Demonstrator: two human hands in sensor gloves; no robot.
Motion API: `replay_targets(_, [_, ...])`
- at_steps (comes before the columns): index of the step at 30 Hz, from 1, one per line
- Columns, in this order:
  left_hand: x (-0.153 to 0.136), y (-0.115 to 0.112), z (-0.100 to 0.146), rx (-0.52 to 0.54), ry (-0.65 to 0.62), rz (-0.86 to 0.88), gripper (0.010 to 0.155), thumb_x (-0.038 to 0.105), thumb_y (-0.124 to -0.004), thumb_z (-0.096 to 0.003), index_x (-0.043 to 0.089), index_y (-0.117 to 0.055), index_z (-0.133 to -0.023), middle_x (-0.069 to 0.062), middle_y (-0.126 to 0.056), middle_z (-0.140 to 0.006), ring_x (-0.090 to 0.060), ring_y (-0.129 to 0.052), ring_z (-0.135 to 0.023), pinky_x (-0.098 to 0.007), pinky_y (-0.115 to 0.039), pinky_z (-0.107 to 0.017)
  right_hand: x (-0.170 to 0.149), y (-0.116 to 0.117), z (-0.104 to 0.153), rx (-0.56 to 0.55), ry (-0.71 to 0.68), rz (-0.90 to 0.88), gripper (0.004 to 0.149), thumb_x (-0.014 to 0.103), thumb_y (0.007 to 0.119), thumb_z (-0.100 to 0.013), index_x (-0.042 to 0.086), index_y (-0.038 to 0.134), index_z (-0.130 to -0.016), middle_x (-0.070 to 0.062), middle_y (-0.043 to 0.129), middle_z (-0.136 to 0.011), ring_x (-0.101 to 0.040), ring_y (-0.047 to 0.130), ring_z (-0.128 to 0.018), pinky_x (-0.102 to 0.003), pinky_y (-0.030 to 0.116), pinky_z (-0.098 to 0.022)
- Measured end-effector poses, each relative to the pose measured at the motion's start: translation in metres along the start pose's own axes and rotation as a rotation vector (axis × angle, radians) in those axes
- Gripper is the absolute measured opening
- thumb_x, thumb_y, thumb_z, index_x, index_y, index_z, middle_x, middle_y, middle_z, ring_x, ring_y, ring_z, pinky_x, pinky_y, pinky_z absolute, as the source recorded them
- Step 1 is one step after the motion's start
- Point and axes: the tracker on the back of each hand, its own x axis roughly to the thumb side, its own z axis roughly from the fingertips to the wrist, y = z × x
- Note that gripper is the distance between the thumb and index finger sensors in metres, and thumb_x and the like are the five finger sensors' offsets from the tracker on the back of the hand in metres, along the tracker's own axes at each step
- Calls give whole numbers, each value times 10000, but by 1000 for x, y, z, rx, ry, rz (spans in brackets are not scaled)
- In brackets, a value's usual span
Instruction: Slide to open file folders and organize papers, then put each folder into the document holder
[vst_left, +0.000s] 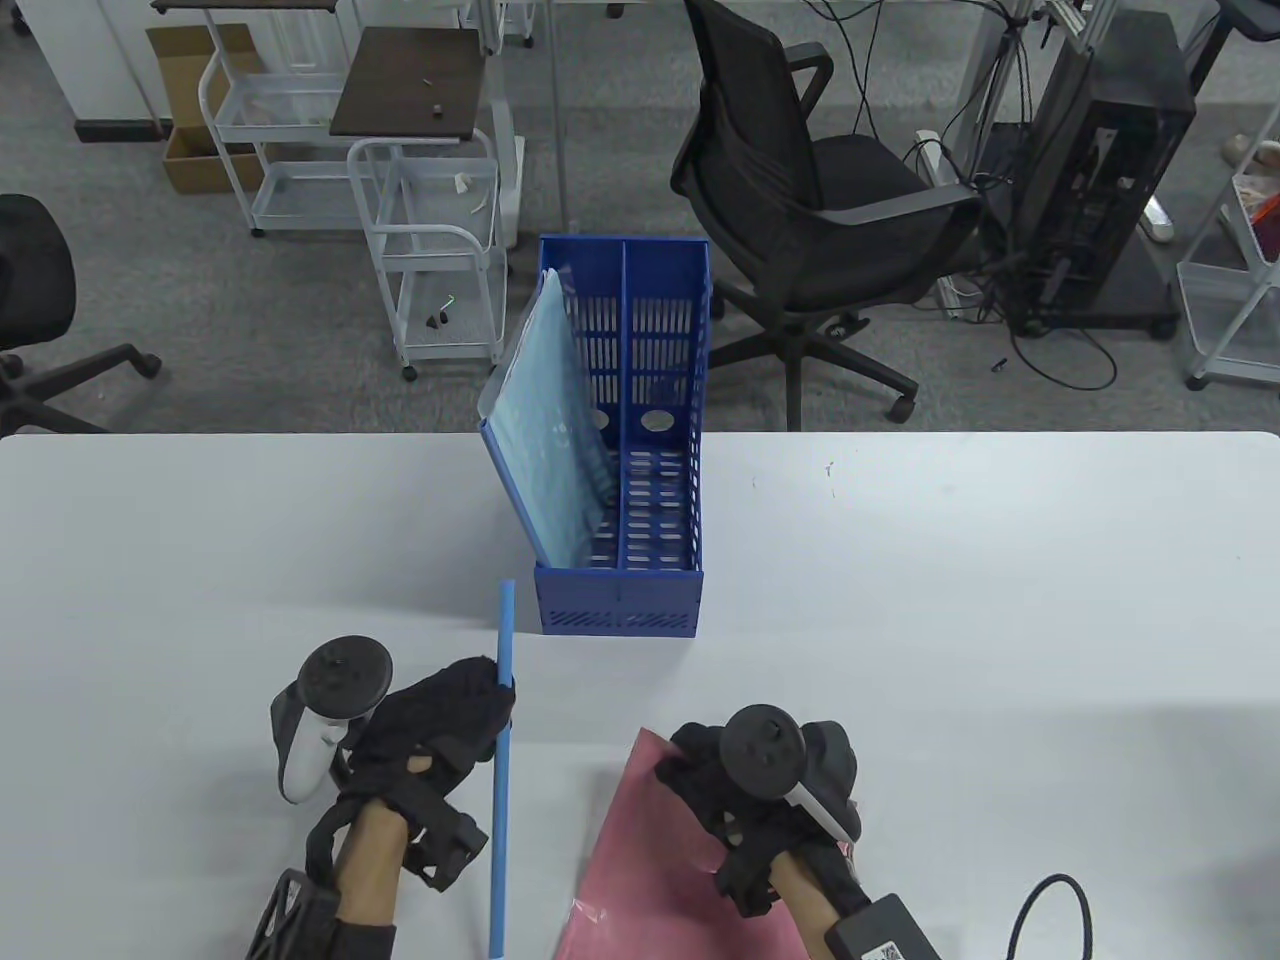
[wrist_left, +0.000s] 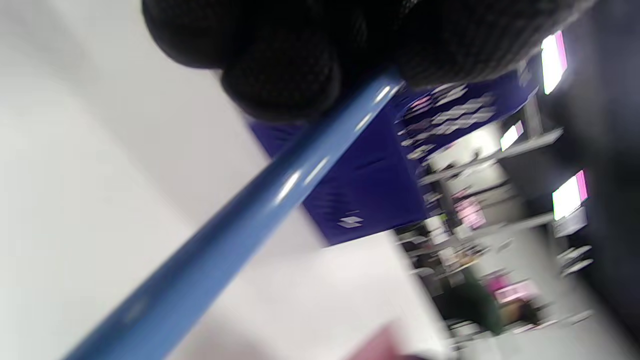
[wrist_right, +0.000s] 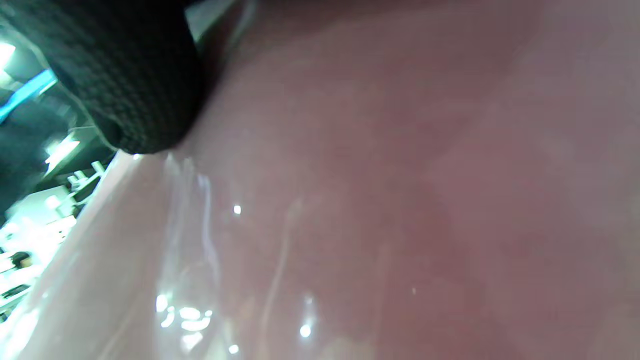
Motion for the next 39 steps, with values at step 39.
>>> replay_targets(39, [-30,40,21,369,-66,438,490,446,-790,-460,223,-838,-893,-40,-946,-747,-166,-1046,-457,-399,-894,-439,36,17,10,182,-256,-5,425,476,888,-306,217,959,-636,5,1061,-430,-168,1016,-264,-388,895,-346])
